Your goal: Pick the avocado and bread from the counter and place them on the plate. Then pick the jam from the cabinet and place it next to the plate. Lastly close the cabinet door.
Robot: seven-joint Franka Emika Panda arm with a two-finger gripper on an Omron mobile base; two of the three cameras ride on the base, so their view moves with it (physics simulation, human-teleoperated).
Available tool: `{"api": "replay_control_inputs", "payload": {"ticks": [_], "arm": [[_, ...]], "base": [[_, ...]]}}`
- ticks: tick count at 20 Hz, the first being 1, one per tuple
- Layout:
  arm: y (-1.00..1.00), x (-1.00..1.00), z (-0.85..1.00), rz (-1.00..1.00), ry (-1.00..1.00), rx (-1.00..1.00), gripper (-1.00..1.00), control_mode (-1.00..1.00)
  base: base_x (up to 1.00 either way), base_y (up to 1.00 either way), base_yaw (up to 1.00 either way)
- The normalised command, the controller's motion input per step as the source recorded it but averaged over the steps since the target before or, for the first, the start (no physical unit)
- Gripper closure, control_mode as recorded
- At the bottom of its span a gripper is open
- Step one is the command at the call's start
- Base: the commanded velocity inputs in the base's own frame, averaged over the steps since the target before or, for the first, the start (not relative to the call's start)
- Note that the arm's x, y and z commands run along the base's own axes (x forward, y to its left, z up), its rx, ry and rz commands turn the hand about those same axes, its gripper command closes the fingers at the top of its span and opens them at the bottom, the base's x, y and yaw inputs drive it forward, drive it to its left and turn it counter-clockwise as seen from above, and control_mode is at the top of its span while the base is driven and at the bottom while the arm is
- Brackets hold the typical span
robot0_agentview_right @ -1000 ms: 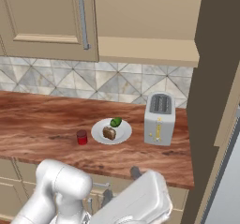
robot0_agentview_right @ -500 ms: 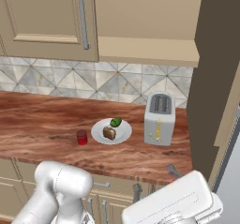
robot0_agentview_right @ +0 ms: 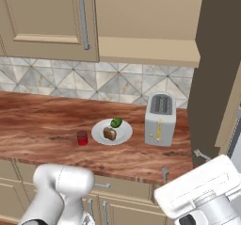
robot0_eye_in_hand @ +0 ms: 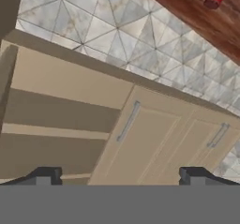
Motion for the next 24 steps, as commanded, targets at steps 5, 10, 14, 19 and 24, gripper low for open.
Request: {"api": "replay_control_inputs", "payload": {"ticks": [5,10,14,19,24], "arm": [[-0.58,0.37,0.00,0.10,0.00,0.17,-1.00,-1.00],[-0.52,0.29,0.00,0.09,0.00,0.15,-1.00,-1.00],[-0.48,0.26,0.00,0.09,0.00,0.14,-1.00,-1.00],[-0.37,0.31,0.00,0.08,0.00,0.13,-1.00,-1.00],[-0.12,0.44,0.00,0.04,-0.05,0.06,-1.00,-1.00]], "base": [[0.00,0.00,0.00],[0.00,0.00,0.00],[0.00,0.00,0.00],[0.00,0.00,0.00],[0.00,0.00,0.00]]}}
